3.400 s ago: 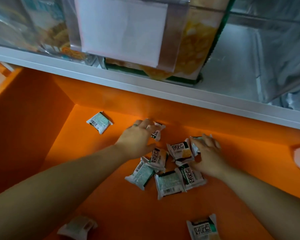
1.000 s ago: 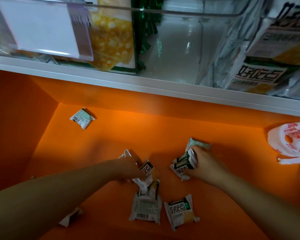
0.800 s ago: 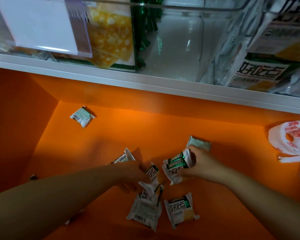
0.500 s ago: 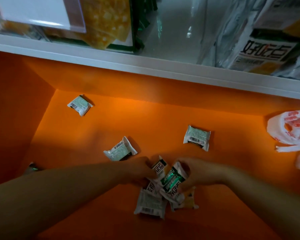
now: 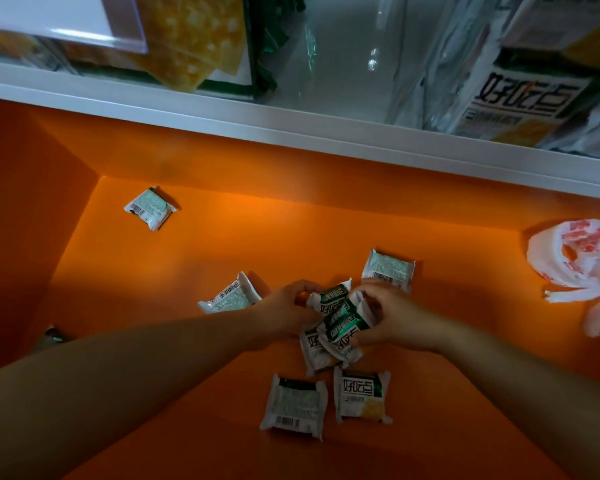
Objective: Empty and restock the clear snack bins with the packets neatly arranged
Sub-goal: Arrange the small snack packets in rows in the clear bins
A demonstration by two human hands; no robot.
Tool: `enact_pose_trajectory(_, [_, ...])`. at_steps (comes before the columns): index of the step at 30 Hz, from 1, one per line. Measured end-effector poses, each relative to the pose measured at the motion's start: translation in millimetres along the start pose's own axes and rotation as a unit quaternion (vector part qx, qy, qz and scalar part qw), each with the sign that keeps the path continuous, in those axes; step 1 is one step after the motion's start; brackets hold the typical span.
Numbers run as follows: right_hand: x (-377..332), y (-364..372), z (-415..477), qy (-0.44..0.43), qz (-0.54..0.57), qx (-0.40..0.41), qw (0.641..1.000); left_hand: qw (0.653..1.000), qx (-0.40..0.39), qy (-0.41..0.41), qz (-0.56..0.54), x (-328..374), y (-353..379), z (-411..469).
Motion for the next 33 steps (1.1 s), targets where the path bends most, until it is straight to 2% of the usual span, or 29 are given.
enact_pose_trajectory(6, [-15, 4, 4, -0.026, -0.032, 0.004, 0.999, 0.996, -0.069, 0.024, 0.051, -3, 16, 1])
enact_pose_trajectory(11, [-16, -10, 3, -0.024, -0.036, 0.03, 0.999, 0.999, -0.034, 0.014, 0.029, -7, 2, 0])
enact_pose_trajectory(13, [-11, -18, 0, -0.017, -0.018, 0.057, 0.998, 0.997, -0.015, -0.005, 0.07, -7, -4, -1])
enact_pose_trajectory(15, [-3, -24, -4, -0.008, 0.025, 0.079, 0.997, 0.981, -0.021, -0.044, 0.189, -8, -1, -3])
enact_pose_trajectory(17, [3, -27, -7, 0.0, 0.058, 0.089, 0.994, 0.94, -0.033, -0.074, 0.331, -13, 4, -4])
enact_pose_trajectory(19, [8, -28, -8, 0.004, 0.075, 0.091, 0.993, 0.906, -0.025, -0.085, 0.414, -18, 5, -2])
enact_pose_trajectory(22, [8, -29, -14, 0.006, 0.09, 0.078, 0.993, 0.921, -0.046, -0.107, 0.373, -17, 6, 0])
enact_pose_trajectory(26, [-6, -33, -35, 0.004, 0.074, 0.066, 0.995, 0.915, -0.044, -0.121, 0.381, 15, -4, -12])
enact_pose_trajectory(33, [-57, -53, -126, -0.036, 0.0, 0.113, 0.993, 0.878, -0.036, -0.061, 0.474, 93, 18, -68])
Point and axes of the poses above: each hand's wrist, its own z-axis towards the middle knuckle, its own y-axis out of the palm, x = y × z, the point moved 9 cm from there along z, towards the middle knuckle, and after that the axes turned 14 degrees about -x, right-handed, at the moved point
